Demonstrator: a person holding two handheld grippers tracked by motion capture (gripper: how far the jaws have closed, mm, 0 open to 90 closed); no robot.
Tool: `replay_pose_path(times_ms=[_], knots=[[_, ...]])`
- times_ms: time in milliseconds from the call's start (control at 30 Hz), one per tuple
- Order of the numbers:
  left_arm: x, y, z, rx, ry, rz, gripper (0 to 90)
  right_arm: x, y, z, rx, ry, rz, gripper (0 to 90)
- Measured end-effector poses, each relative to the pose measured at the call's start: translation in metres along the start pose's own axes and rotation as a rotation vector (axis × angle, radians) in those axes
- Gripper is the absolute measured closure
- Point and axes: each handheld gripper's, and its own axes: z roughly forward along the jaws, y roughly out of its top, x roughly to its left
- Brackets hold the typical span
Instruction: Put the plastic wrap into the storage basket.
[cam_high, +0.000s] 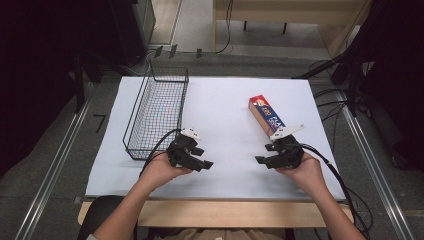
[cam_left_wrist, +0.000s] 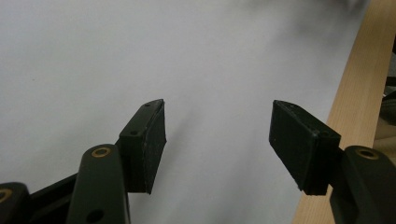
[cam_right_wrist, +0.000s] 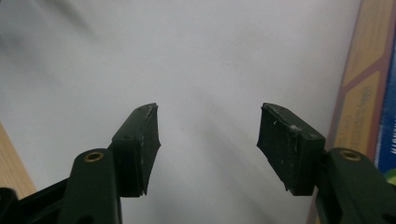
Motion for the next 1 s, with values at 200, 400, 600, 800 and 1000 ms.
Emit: replay_pose_path(times_ms=[200, 400, 600, 800, 1000], knots=[[-0.002, 0.001, -0.001, -0.012, -0.038, -0.003, 36.9, -0.008, 0.003, -0.009, 0.002, -0.02, -0.003, 39.1], [-0.003, 0.0, -0.002, -0.004, -0.029, 0.001, 37.6, -0.015, 0.006, -0.024, -0.009, -0.056, -0.001, 38.8], [-0.005, 0.0, -0.003, -0.02, -0.013, 0.012, 37.0, -0.028, 0.011, -0.03, -0.008, -0.094, 0.032, 38.4], [-0.006, -0.003, -0.003, -0.023, -0.011, 0.013, 36.7, -0.047, 0.014, -0.028, -0.023, -0.108, 0.091, 36.7], [-0.009, -0.005, -0.003, -0.017, -0.004, 0.017, 36.8, -0.066, 0.023, -0.021, -0.006, -0.15, 0.129, 33.3]])
